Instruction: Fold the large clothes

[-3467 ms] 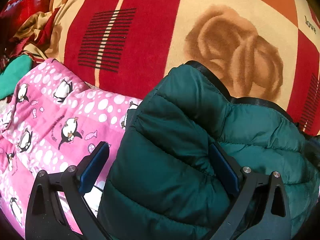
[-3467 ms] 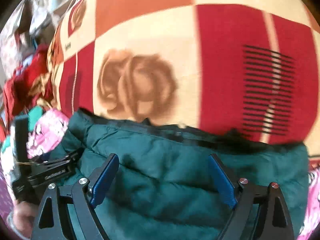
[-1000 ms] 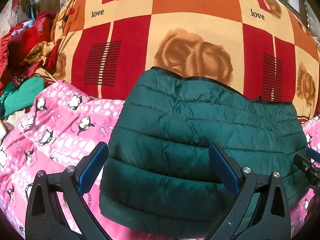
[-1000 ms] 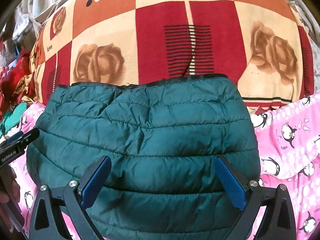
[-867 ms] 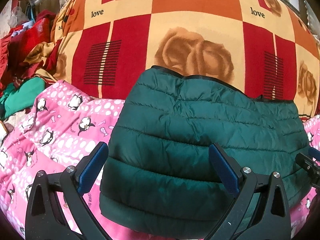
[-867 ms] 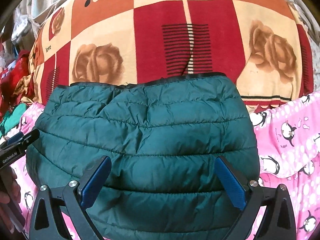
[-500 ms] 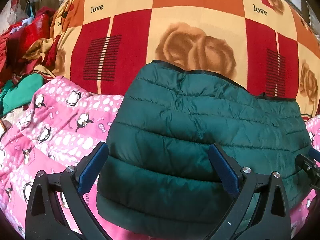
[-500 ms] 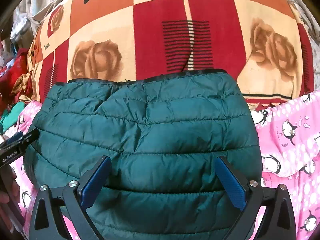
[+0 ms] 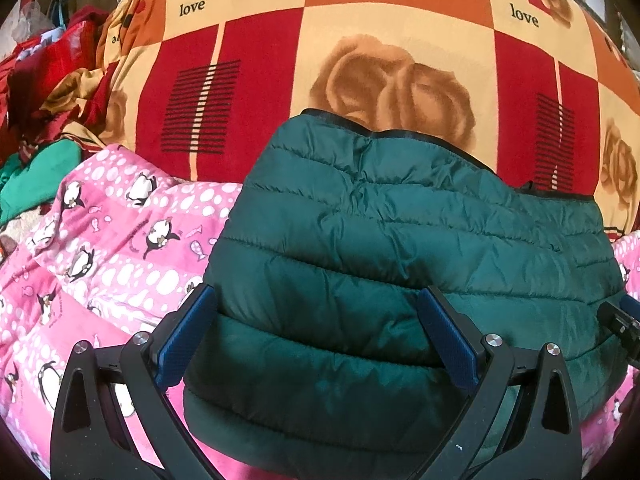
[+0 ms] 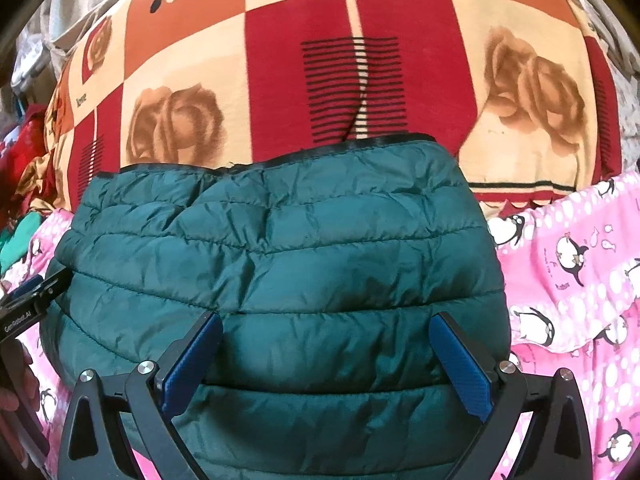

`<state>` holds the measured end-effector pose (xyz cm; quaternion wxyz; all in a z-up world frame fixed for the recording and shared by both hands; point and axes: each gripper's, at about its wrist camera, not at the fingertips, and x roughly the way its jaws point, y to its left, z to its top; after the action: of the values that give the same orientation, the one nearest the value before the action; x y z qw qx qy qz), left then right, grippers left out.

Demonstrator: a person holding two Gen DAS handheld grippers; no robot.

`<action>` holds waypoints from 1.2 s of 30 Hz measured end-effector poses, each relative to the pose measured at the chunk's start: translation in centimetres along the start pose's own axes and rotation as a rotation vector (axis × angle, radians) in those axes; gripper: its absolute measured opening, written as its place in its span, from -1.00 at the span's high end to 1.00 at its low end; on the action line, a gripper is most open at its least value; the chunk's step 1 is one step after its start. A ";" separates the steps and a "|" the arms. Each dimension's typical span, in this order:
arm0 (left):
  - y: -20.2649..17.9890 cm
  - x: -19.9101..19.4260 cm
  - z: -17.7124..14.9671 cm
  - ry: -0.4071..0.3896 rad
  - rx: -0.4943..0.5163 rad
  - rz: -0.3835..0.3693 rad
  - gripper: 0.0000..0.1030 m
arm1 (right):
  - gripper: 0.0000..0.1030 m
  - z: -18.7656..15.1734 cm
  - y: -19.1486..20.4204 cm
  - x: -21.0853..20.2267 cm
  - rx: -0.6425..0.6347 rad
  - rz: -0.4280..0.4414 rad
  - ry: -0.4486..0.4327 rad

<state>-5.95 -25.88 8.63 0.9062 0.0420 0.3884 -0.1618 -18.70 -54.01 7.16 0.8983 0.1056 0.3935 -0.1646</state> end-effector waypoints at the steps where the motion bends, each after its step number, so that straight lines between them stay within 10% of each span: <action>1: 0.0 0.0 0.0 0.000 0.000 0.000 -0.96 | -0.98 0.0 -0.1 0.0 0.002 -0.002 0.001; 21: 0.1 0.7 0.1 0.021 -0.008 -0.018 -0.96 | -0.98 0.2 -2.7 -0.1 0.048 -0.022 0.000; 31: 3.2 2.3 1.3 0.093 -0.069 -0.204 -0.99 | -0.99 0.9 -7.3 2.1 0.167 0.037 0.057; 36: 4.2 3.3 1.4 0.122 -0.087 -0.294 -0.99 | -1.00 0.2 -11.1 5.3 0.335 0.198 0.150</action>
<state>-1.46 -23.01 7.06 0.8483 -0.0449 0.4515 -0.2728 -19.39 -65.41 2.73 0.8483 0.3036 0.4139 -0.1301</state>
